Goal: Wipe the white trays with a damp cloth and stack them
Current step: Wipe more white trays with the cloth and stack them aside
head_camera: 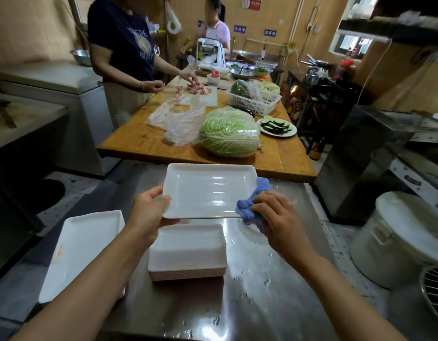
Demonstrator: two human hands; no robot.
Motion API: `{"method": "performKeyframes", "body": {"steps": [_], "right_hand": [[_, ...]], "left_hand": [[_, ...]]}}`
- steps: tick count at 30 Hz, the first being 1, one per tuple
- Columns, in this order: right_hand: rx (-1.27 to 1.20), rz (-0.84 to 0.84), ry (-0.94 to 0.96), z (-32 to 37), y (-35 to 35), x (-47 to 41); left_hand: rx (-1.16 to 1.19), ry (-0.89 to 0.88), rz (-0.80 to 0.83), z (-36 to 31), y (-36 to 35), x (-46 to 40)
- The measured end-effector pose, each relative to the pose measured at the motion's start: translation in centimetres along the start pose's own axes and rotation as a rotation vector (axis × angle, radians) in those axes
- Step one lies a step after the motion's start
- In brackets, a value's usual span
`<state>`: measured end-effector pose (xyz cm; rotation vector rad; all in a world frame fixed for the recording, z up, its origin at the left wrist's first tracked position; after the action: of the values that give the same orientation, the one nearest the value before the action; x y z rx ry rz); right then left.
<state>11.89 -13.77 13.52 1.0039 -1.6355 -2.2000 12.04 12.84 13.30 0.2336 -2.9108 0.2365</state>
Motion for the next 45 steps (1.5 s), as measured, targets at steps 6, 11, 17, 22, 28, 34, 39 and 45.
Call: {"method": "performKeyframes", "body": {"steps": [6, 11, 17, 22, 28, 34, 39, 45], "right_hand": [[-0.025, -0.132, 0.04, 1.3, 0.8, -0.4], [0.007, -0.039, 0.041, 2.3, 1.9, -1.4], [-0.09, 0.055, 0.012, 3.2, 3.1, -2.9], [-0.263, -0.064, 0.028, 3.8, 3.9, -3.3], [-0.507, -0.233, -0.102, 2.5, 4.6, -3.2], [-0.371, -0.178, 0.043, 5.6, 3.0, -4.7], [-0.107, -0.161, 0.069, 7.0, 2.5, -7.1], [-0.047, -0.101, -0.078, 5.4, 0.6, -6.4]], "left_hand": [[-0.143, 0.047, 0.068, 0.6, -0.3, -0.2], [-0.986, -0.146, 0.134, -0.3, -2.3, 0.5], [-1.444, -0.54, 0.161, 0.1, -7.2, 2.7], [-1.27, -0.716, -0.071, -0.6, -7.0, 3.1], [-0.801, -0.511, 0.053, -1.1, -5.5, 3.4], [-0.285, -0.388, 0.27, -1.4, -5.2, 3.6], [-0.305, -0.423, 0.306, -1.8, -5.0, 3.9], [-0.171, -0.34, 0.251, -1.3, -3.3, 4.3]]}}
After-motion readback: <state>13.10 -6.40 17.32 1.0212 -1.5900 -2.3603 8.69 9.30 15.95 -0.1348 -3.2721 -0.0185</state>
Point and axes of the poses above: each hand's wrist, its own x-axis away from the middle knuckle, its own y-axis out of the back of the hand, z = x × y, the point moved 1 cm from there along -x, towards the middle knuckle, and after that the axes turned 11 degrees about z, right-handed, at the moved point
